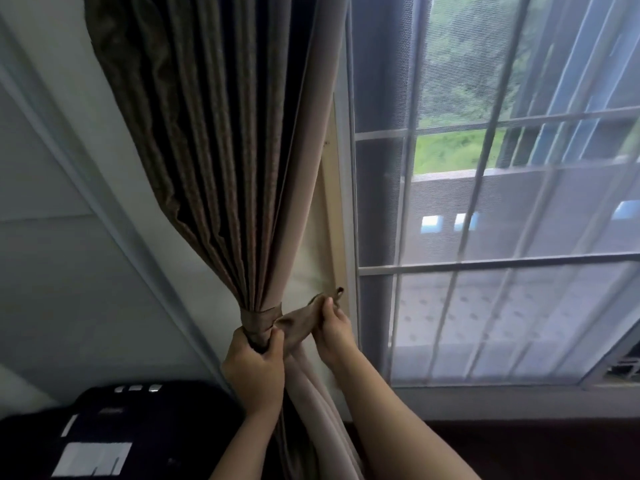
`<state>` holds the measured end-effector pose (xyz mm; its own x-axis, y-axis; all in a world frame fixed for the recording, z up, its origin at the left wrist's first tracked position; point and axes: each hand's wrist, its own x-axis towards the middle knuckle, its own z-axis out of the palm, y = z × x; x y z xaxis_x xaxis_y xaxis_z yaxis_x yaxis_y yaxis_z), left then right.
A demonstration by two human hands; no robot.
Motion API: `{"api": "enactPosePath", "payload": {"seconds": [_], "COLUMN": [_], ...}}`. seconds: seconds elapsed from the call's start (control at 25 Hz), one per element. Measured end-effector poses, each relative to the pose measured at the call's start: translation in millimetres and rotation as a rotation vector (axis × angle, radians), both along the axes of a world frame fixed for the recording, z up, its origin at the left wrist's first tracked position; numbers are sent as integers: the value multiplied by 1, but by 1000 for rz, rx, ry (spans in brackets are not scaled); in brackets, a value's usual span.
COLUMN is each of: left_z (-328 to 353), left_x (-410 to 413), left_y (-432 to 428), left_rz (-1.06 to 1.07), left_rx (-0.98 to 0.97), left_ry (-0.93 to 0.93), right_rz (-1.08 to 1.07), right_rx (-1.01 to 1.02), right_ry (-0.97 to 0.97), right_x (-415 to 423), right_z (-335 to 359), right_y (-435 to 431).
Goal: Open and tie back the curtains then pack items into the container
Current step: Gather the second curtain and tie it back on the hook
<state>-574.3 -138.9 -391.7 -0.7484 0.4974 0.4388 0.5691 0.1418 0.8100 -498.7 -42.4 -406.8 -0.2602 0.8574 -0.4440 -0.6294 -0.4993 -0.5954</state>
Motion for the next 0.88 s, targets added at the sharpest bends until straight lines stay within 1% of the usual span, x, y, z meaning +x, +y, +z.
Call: {"api": "enactPosePath", "payload": {"seconds": [0.2, 0.44, 0.6, 0.72, 0.8, 0.88], "left_z": [8, 15, 16, 16, 14, 14], "left_x": [-24, -44, -54, -59, -62, -63], "left_y": [5, 15, 21, 24, 26, 27], "left_rz": [29, 51, 47, 62, 56, 58], "left_rx": [11, 13, -2, -19, -30, -32], "left_ry": [-16, 88, 101, 98, 103, 105], "right_rz": [80, 13, 31, 69, 60, 72], "right_rx": [15, 83, 90, 126, 215, 378], "right_ry": [-30, -99, -118, -208, -264, -343], "right_x": [-32, -51, -56, -55, -53, -52], "right_z": [15, 9, 5, 4, 0, -1], "right_y": [17, 34, 44, 43, 40, 40]}}
